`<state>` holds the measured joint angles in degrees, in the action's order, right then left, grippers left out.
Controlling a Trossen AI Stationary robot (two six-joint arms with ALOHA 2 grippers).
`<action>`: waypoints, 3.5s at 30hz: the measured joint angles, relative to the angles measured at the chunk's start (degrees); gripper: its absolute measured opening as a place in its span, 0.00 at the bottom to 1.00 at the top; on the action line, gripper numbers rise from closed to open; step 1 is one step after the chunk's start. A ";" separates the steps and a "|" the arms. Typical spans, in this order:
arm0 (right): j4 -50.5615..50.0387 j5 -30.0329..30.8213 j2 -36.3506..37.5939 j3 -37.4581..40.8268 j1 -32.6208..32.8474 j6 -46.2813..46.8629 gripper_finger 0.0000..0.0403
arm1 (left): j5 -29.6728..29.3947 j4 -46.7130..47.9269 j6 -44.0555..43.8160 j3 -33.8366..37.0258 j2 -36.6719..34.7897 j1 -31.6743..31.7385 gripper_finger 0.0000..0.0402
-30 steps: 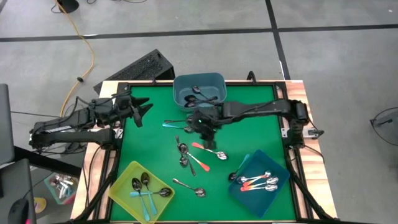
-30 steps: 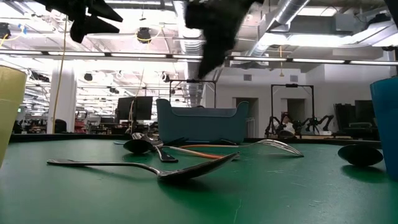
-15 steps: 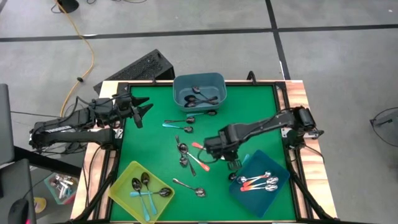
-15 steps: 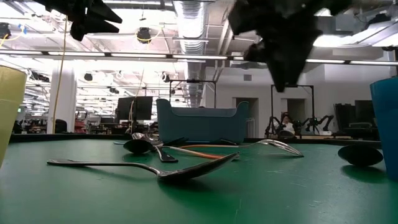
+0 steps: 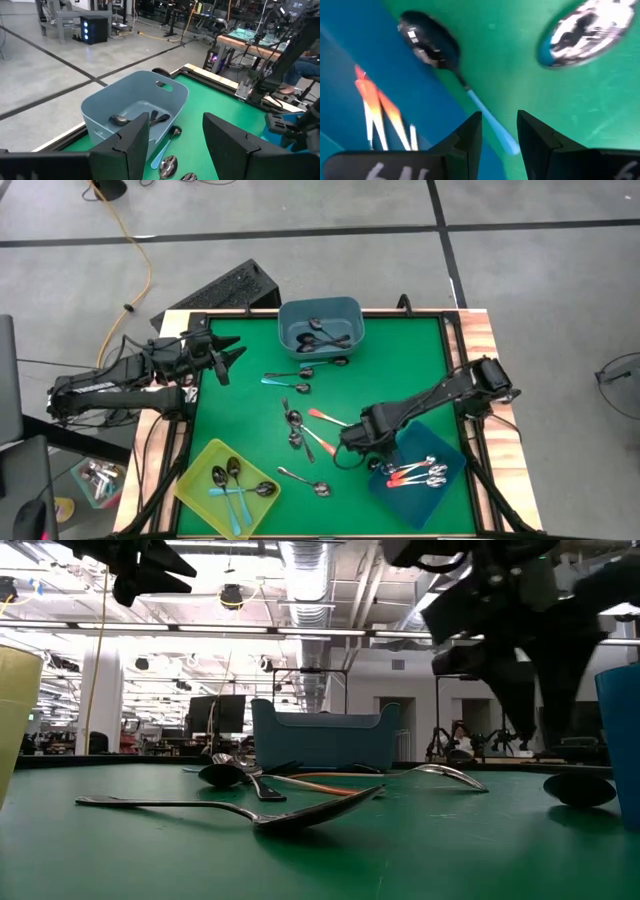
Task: Sort silverware by color (type)
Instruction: Put the light blue spoon into the yellow bin
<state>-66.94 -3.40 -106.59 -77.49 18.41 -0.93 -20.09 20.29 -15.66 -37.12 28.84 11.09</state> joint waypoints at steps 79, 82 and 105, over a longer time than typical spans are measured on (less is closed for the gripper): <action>13.58 0.31 -0.33 11.99 0.72 -8.92 0.22 | -4.80 2.54 -2.60 0.02 0.02 -0.02 0.42; 13.51 0.02 -0.37 12.01 -0.26 -8.53 0.15 | -5.16 2.54 -2.60 0.02 0.02 0.00 0.42; 13.42 -3.08 -0.74 6.60 -4.74 1.35 0.01 | -4.22 2.56 -2.58 0.02 0.02 0.00 0.42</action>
<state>-53.52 -6.48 -107.33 -70.89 13.67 0.42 -24.31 22.85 -18.24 -37.10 28.86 11.09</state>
